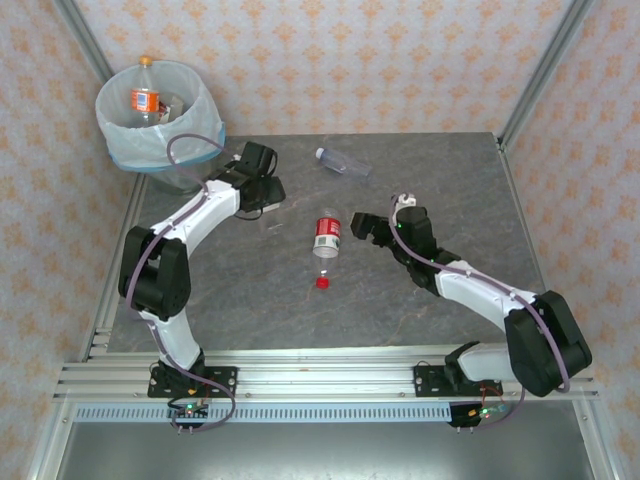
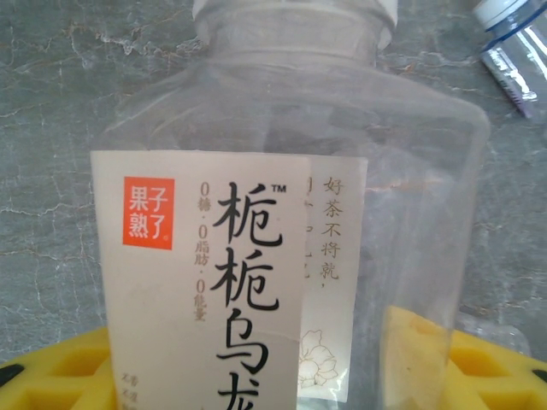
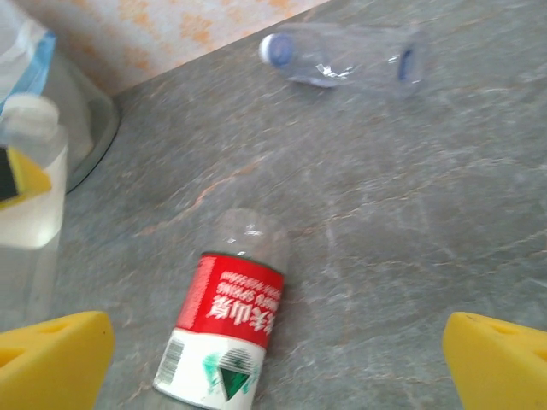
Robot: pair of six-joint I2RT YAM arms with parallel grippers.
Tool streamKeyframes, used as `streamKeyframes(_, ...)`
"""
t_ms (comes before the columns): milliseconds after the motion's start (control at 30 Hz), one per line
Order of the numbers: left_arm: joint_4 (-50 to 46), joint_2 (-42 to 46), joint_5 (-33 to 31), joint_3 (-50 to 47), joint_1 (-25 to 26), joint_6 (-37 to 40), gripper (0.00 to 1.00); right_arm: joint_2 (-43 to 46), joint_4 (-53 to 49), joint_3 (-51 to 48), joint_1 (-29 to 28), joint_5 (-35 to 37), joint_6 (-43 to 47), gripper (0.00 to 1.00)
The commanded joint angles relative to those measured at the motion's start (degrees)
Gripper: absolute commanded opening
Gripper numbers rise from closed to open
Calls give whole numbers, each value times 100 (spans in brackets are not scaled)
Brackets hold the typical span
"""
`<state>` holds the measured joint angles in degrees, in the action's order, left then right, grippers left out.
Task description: Put the plastic bottles in the bin
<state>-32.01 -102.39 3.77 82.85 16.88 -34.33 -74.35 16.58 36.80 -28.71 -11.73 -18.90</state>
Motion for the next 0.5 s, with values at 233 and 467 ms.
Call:
streamKeyframes(233, 283, 753, -91, -128, 17, 245, 0, -92, 399, 410, -424, -416, 800, 99)
streamKeyframes(467, 326, 1081, -247, -132, 8, 282, 0, -157, 451, 530, -519, -645, 909, 99)
